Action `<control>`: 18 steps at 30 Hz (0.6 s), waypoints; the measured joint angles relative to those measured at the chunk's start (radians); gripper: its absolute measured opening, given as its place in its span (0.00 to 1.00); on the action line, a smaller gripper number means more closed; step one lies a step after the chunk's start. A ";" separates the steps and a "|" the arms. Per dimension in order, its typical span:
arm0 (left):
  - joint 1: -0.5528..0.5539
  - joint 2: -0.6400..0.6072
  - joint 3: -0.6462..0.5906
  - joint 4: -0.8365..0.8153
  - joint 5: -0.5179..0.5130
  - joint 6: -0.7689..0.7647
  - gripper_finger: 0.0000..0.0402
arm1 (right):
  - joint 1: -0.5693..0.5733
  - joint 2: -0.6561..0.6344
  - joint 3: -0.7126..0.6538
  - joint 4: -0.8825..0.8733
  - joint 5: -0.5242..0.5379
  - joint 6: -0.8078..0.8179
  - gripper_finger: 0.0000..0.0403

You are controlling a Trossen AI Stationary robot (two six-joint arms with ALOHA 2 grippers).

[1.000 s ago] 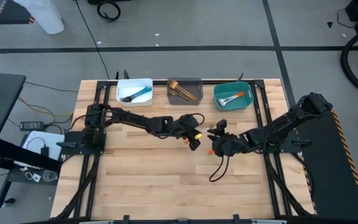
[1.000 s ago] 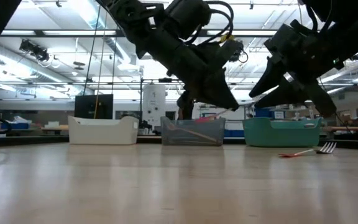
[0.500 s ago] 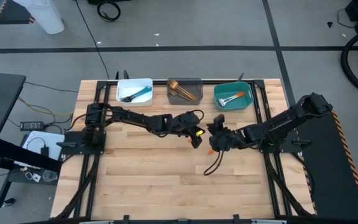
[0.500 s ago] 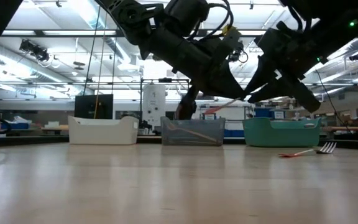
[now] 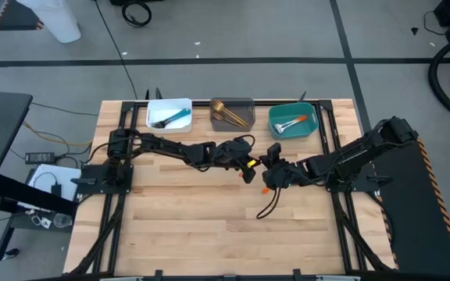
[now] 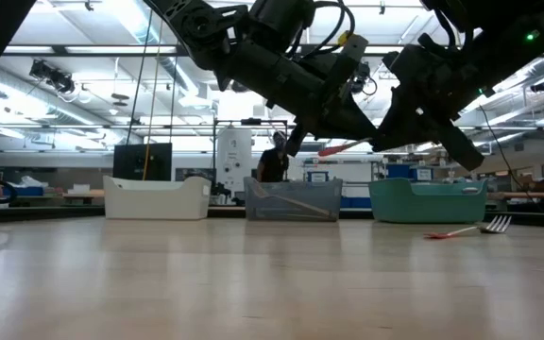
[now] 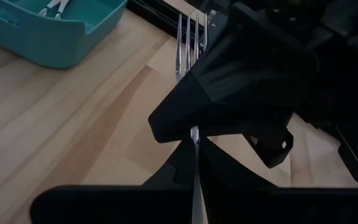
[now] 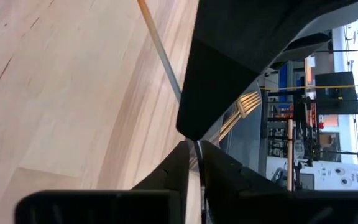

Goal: Sort silverware by color (type)
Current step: Put the right orange fork into the green bin

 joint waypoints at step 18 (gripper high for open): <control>-0.003 -0.011 0.002 -0.037 -0.008 0.143 0.29 | -0.004 0.003 -0.002 -0.060 -0.049 -0.030 0.02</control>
